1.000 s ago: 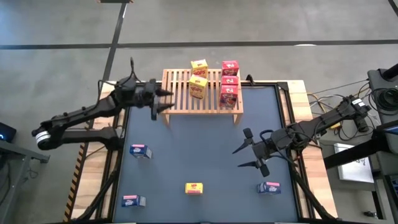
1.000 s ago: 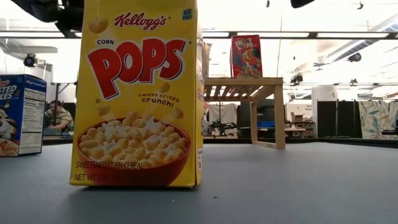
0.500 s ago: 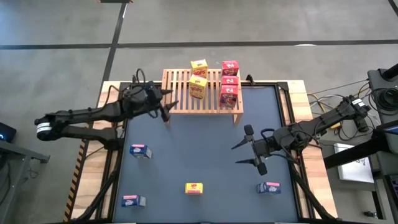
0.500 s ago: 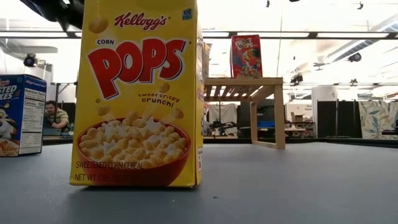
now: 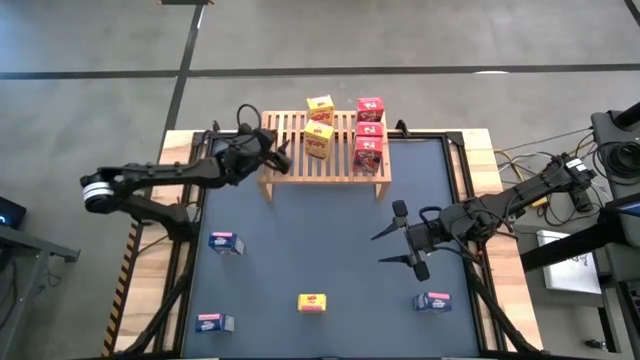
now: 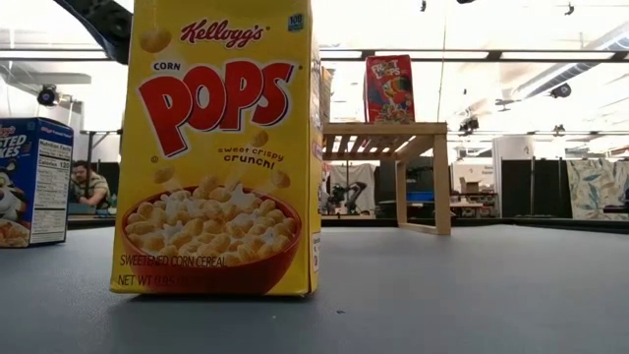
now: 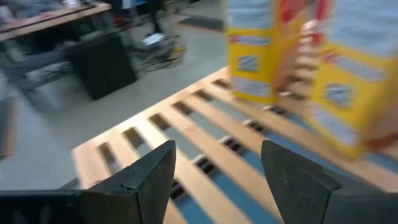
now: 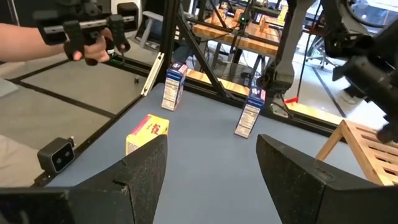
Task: Stack cereal on shelf
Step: Put the top yellow cereal box on the shelf aligned with the yellow cereal box
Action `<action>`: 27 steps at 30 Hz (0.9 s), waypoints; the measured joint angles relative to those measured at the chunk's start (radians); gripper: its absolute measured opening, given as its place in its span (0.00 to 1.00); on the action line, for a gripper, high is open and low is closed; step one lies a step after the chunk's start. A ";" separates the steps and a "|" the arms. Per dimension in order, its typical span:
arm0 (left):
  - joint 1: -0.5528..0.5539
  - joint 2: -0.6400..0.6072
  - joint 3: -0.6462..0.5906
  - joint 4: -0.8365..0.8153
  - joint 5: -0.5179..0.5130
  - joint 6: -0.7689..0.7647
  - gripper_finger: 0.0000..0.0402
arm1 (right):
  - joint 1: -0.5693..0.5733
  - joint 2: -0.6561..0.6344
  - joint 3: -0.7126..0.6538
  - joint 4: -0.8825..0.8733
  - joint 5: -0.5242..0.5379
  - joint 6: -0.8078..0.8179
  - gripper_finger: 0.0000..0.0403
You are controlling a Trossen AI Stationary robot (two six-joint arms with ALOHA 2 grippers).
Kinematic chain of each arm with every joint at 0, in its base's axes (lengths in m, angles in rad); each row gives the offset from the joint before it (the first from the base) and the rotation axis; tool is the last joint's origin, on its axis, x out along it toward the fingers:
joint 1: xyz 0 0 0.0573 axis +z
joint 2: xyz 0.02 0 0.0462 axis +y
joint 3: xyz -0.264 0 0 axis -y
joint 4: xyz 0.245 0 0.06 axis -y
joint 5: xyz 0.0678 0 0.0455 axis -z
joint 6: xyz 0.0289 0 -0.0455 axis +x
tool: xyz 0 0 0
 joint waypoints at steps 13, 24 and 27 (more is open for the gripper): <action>0.000 0.173 0.135 -0.003 -0.093 -0.028 0.50 | 0.000 0.000 0.000 -0.021 0.000 0.008 0.59; -0.005 0.188 0.164 -0.106 -0.037 -0.032 0.50 | 0.000 0.000 -0.001 -0.054 -0.001 0.036 0.59; -0.004 0.186 0.161 -0.101 -0.004 -0.042 0.50 | 0.000 0.000 -0.002 -0.053 -0.001 0.035 0.59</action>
